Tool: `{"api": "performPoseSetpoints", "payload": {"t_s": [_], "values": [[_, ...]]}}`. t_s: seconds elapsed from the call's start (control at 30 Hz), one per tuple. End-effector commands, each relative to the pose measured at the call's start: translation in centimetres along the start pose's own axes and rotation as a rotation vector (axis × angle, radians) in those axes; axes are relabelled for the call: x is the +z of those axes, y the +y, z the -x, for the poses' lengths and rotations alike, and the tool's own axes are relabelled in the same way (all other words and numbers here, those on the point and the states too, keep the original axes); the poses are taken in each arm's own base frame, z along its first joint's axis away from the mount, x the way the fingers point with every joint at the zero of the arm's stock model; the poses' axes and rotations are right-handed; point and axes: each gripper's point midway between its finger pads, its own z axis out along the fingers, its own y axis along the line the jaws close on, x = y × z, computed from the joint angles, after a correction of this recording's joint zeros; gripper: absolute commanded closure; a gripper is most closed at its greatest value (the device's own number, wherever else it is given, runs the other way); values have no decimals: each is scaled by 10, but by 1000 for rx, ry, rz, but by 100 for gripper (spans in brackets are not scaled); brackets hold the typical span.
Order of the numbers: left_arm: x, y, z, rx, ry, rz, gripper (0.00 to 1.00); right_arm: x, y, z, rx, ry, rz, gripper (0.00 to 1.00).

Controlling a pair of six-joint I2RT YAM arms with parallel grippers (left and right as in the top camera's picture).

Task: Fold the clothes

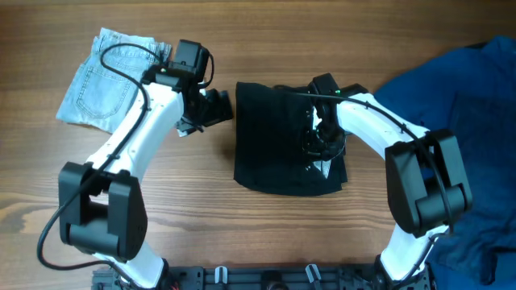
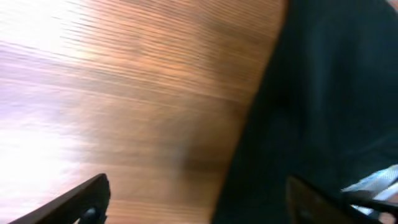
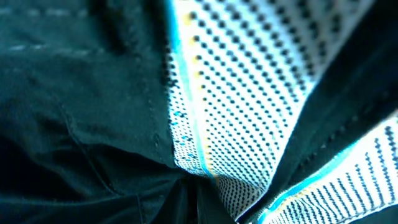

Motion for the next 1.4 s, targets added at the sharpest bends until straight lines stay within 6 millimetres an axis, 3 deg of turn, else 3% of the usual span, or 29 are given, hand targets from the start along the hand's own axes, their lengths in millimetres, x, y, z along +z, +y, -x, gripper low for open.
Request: {"api": "performPoseSetpoints", "payload": {"t_s": [0.0, 0.2, 0.3, 0.33, 0.43, 0.47, 0.53, 0.57, 0.7, 0.8, 0.9, 1.0, 1.07, 1.13, 1.27, 1.37], "values": [[37, -24, -25, 8, 125, -199, 2, 31, -58, -7, 73, 45, -240, 94], [76, -45, -43, 28, 207, -393, 0, 32, -57, -5, 52, 41, -237, 93], [91, -56, -52, 52, 244, -455, 6, 32, -57, -4, 51, 36, -235, 92], [96, -58, -54, 62, 248, -458, 12, 32, -56, -4, 51, 36, -235, 93], [108, -75, -65, 182, 255, -518, 44, 32, -56, -3, 49, 33, -233, 92], [111, -79, -70, 215, 257, -525, 50, 32, -56, -3, 48, 33, -233, 93], [111, -87, -75, 249, 255, -533, 81, 31, -56, -3, 48, 31, -233, 93], [110, -89, -76, 254, 257, -542, 96, 30, -55, -2, 48, 24, -230, 93], [89, -102, -62, 257, 243, -628, 96, 9, -50, 14, 46, -43, -216, 93], [50, -115, -33, 260, 198, -759, 96, -31, -40, 28, 21, -121, -183, 93], [-1, -116, 10, 266, 91, -869, 96, -87, -24, 35, -9, -243, -128, 90], [-48, -101, 55, 258, -46, -917, 96, -126, -16, 33, -22, -354, -83, 73], [-84, -78, 88, 242, -153, -945, 96, -154, -11, 30, -32, -440, -49, 71], [-115, -50, 117, 220, -244, -969, 96, -166, -9, 28, -34, -478, -33, 71], [-130, 17, 154, 133, -374, -915, 96, -166, -9, 28, -24, -479, -29, 72], [-122, 82, 173, 14, -447, -783, 96, -167, -8, 28, -10, -484, -24, 75]]}}
